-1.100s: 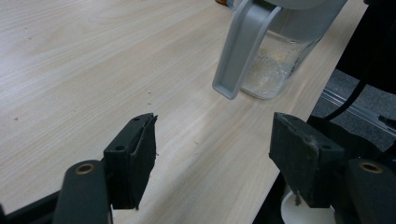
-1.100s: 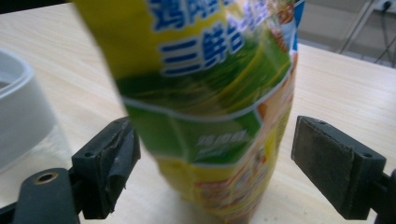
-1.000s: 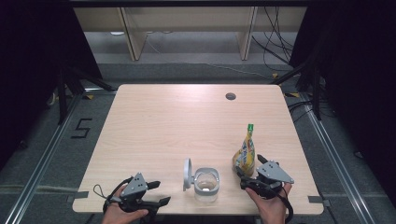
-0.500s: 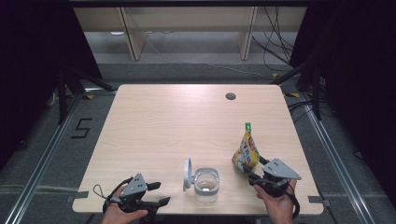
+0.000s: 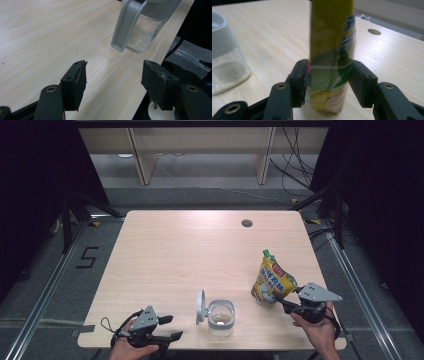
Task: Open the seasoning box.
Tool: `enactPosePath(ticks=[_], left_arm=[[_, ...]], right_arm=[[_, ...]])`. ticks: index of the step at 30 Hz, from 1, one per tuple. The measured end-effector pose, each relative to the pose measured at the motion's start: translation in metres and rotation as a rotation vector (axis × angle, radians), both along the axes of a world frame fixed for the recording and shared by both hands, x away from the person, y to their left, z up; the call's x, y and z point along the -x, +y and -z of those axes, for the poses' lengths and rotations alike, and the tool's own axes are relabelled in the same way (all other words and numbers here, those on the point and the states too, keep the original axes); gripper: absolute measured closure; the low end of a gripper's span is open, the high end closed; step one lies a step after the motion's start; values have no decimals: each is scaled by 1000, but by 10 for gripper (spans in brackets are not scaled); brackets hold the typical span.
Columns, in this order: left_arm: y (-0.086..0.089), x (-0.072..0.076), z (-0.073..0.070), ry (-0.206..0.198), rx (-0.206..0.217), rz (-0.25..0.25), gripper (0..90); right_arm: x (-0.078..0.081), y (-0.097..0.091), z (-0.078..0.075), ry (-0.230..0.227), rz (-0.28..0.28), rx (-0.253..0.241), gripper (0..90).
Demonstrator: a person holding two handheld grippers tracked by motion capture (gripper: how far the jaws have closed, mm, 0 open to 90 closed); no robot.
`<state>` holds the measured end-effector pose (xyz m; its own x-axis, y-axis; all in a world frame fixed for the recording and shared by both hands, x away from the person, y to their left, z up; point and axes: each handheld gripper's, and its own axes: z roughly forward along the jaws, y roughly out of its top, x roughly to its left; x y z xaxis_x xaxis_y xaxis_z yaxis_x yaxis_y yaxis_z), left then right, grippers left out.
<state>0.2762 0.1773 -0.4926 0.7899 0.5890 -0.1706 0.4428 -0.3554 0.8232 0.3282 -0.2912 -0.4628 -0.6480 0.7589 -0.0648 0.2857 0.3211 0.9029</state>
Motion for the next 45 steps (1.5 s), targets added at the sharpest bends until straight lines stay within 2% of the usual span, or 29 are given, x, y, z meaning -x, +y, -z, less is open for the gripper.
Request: enactPosePath(ticks=[1,2,3,4,5,6,7,11,12,14,16,17,18,19,23,25,26,28,31,32,35,36,37,38,39,41,43,44,45], left_arm=[[0,0,-1,6,-3,3,358],[0,0,-1,6,-4,3,358],[-1,0,0,6,-2,0,358],[-1,1,-1,12,1,-7,358],[0,1,-1,6,-10,2,358],[-1,0,-1,3,-12,1,358],[1,0,-1,-4,-27,10,357],[0,1,-1,2,-7,7,356],[0,1,-1,2,-8,5,356],[1,1,-2,4,-18,4,355],[0,1,-1,1,-6,5,355],[0,0,-1,-3,-19,9,354],[1,0,-2,-5,-33,12,354],[-1,1,-1,-3,-5,6,354],[-1,0,0,-28,-10,17,354],[1,-1,-2,-25,-49,25,354],[0,-1,-1,-29,-28,15,354],[-2,0,0,-21,1,12,354],[-2,0,0,-21,-2,14,354],[-2,0,0,-21,-1,13,354],[-2,0,0,-19,-2,12,354],[-2,0,0,-19,-2,12,354],[-2,0,0,-20,-2,12,354],[-2,0,0,-20,-1,12,354],[-1,-1,0,-23,-9,14,354],[-2,1,0,-2,-3,3,354],[-2,1,0,-2,3,2,353],[-2,1,1,-5,9,-4,353],[-3,1,1,-6,9,-4,352]], right_arm=[[-2,-1,1,-33,-9,4,520],[-1,-1,1,-2,-11,-10,515],[1,0,2,-11,9,-9,502],[-1,3,3,-54,1,13,492],[1,6,4,-19,9,-9,477],[1,8,5,-42,31,-19,452],[2,10,6,-25,46,-30,432],[4,14,12,-16,122,-110,347],[2,12,13,-33,113,-120,332],[3,13,16,-14,134,-144,286],[0,10,19,-58,126,-114,274],[-1,10,21,-55,126,-126,267],[-1,12,23,-22,124,-146,260],[-2,12,24,-25,126,-152,255],[-5,12,28,-8,126,-166,234],[-7,12,31,-34,124,-171,229],[-8,12,32,-51,127,-162,227],[-6,16,33,8,135,-180,214],[-12,17,38,-36,92,-181,214],[-12,16,39,-49,102,-173,214],[-13,18,42,-7,128,-217,216],[-14,17,43,-1,130,-206,215],[-18,16,45,-29,120,-193,214],[-19,15,46,-7,114,-188,213],[-17,17,45,31,146,-208,213],[-24,15,48,-1,118,-195,204],[-22,17,48,45,143,-220,199],[-24,19,48,35,143,-252,199],[-25,18,49,33,138,-225,198]])
